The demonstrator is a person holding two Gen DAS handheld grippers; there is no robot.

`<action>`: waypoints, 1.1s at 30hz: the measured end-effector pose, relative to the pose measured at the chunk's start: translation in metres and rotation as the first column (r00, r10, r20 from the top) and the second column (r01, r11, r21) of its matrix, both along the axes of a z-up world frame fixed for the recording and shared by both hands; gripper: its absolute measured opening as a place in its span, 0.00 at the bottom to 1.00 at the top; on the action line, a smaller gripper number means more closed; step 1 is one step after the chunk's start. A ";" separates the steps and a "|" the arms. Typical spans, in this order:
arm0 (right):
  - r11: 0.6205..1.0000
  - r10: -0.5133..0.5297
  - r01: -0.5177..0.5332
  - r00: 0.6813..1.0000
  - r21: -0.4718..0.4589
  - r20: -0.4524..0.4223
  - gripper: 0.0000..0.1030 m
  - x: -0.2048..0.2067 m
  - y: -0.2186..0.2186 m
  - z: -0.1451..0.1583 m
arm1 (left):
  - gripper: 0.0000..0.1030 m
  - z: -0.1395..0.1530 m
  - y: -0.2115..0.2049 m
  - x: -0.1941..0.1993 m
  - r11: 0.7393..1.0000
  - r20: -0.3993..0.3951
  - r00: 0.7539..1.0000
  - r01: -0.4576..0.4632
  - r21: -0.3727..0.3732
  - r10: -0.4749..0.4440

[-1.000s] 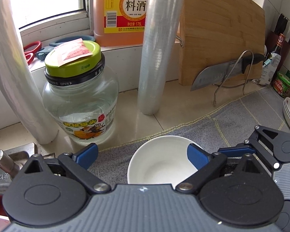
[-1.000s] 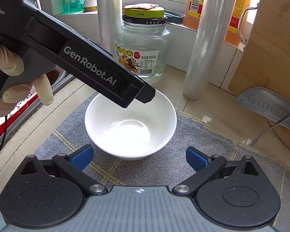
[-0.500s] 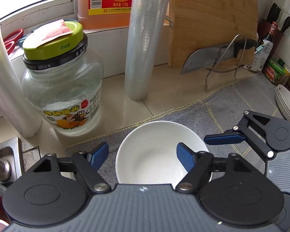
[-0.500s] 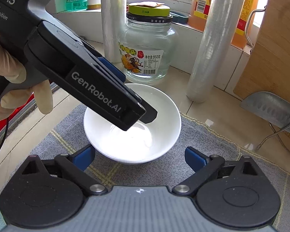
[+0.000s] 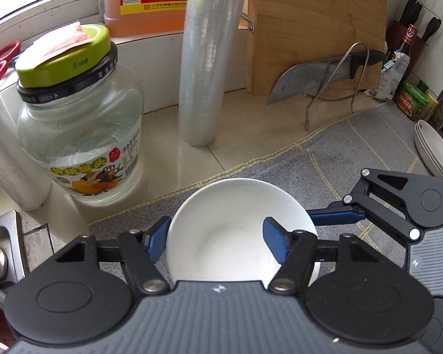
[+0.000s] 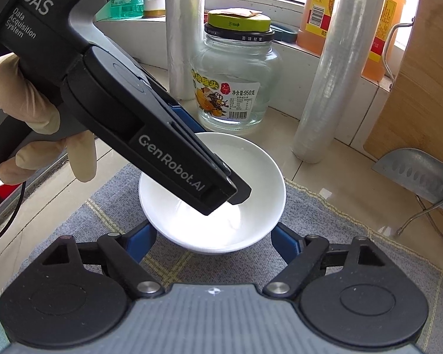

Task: Organize plates and bowls
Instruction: 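Close the left tool on the rim of the white bowl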

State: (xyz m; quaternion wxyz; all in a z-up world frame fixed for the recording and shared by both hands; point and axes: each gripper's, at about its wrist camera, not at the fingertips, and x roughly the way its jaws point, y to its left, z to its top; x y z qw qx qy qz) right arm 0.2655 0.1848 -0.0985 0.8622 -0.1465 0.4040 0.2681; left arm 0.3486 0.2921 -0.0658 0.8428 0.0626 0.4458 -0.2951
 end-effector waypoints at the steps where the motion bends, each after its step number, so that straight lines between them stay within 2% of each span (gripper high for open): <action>1: 1.000 0.000 0.000 1.000 -0.002 0.001 0.85 0.000 0.000 0.000 | 0.63 0.000 0.000 0.001 1.000 -0.006 1.000 0.002 -0.001 -0.002; 18: 1.000 0.001 -0.001 1.000 0.013 -0.008 0.84 -0.002 -0.003 0.003 | 0.63 -0.001 -0.006 0.005 0.999 -0.034 0.999 0.035 0.032 -0.034; 33: 0.999 -0.001 0.001 1.000 0.035 -0.006 0.84 -0.023 -0.019 0.029 | 0.63 0.021 -0.015 -0.019 0.998 0.002 0.999 0.050 0.038 -0.051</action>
